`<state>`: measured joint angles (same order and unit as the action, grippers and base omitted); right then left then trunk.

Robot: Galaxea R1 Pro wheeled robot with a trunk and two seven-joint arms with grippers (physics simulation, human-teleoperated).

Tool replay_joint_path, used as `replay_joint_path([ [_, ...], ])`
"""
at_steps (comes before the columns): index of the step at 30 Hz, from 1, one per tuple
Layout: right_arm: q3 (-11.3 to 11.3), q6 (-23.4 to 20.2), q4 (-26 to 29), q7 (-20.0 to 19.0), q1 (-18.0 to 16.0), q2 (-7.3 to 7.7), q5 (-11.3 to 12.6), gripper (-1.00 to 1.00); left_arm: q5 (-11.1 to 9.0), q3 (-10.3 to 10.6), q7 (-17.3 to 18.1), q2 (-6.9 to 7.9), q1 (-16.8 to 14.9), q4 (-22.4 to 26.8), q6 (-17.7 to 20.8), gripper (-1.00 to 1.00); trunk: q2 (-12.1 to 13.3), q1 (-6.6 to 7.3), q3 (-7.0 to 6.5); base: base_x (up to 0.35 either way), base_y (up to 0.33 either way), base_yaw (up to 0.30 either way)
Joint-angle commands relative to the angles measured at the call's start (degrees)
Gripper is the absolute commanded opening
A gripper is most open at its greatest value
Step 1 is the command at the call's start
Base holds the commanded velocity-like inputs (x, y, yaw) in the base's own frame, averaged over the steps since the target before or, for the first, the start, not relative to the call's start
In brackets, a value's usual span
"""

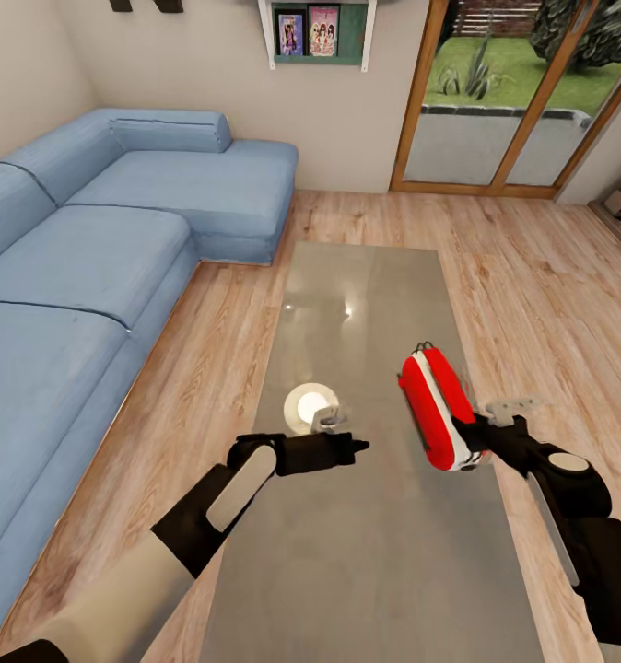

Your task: Turn on the radio receiver that's on the table in the living room.

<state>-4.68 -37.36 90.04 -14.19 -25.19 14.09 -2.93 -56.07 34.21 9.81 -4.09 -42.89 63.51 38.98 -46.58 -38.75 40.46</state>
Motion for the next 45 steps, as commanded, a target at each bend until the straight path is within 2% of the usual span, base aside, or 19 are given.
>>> replay_joint_path([
  [1,-0.05,0.1,-0.02,0.01,-0.02,-0.19,-0.3,-1.0,0.83,0.21,0.97,-0.02,0.0,-0.26,-0.05,-1.0,0.0,0.0,0.0,0.0,0.0,0.0],
  [2,-0.03,0.14,-0.07,-0.07,-0.01,-0.55,-0.08,-1.0,3.17,0.34,3.03,-0.11,0.0,-0.99,-0.15,-1.0,0.0,0.0,0.0,0.0,0.0,0.0],
  [3,-0.01,0.17,-0.09,-0.12,-0.02,-0.78,0.04,-1.0,4.49,0.34,3.88,-0.17,0.0,-1.43,-0.19,-1.0,0.0,0.0,0.0,0.0,0.0,0.0],
  [6,0.11,0.24,-0.11,-0.45,0.03,-1.53,0.73,-1.0,6.57,0.42,4.9,-0.3,0.0,-2.25,-0.27,-1.0,0.0,0.0,0.0,0.0,0.0,0.0],
  [9,0.24,0.23,-0.12,-1.64,0.05,-2.34,1.5,-1.0,7.43,0.48,5.27,-0.37,0.0,-2.57,-0.24,-1.0,0.0,0.0,0.0,0.0,0.0,0.0],
  [12,0.15,0.18,-0.12,-4.49,0.06,-2.63,1.73,-1.0,7.67,0.57,5.42,-0.51,0.0,-2.66,0.05,-1.0,0.0,0.0,0.0,0.0,0.0,0.0],
  [18,0.11,0.16,-0.17,-6.4,0.06,-2.81,2.35,-1.0,7.74,0.66,5.42,-1.19,0.0,-2.62,0.49,-1.0,0.0,0.0,0.0,0.0,0.0,0.0],
  [23,0.18,0.26,-0.24,-6.58,0.06,-2.76,3.21,-1.0,7.73,0.68,5.48,-1.74,0.0,-2.6,0.49,-1.0,0.0,0.0,0.0,0.0,0.0,0.0],
  [36,0.19,0.75,-1.05,-6.2,0.06,-2.81,3.25,-1.0,7.73,0.6,5.51,-1.8,0.0,-2.67,0.37,-1.0,0.0,0.0,0.0,0.0,0.0,0.0],
  [41,0.23,8.53,-5.79,-4.73,0.06,-3.72,3.16,-1.0,7.7,0.54,5.56,-1.8,0.0,-2.65,0.35,-1.0,0.0,0.0,0.0,0.0,0.0,0.0],
  [43,0.2,12.69,-9.09,-3.25,0.06,-5.04,2.98,-1.0,7.67,0.52,5.57,-1.79,0.0,-2.62,0.38,-1.0,0.0,0.0,0.0,0.0,0.0,0.0],
  [45,0.15,15.23,-11.22,-2.5,0.06,-5.73,2.93,-1.0,7.66,0.51,5.57,-1.78,0.0,-2.61,0.37,-1.0,0.0,0.0,0.0,0.0,0.0,0.0],
])
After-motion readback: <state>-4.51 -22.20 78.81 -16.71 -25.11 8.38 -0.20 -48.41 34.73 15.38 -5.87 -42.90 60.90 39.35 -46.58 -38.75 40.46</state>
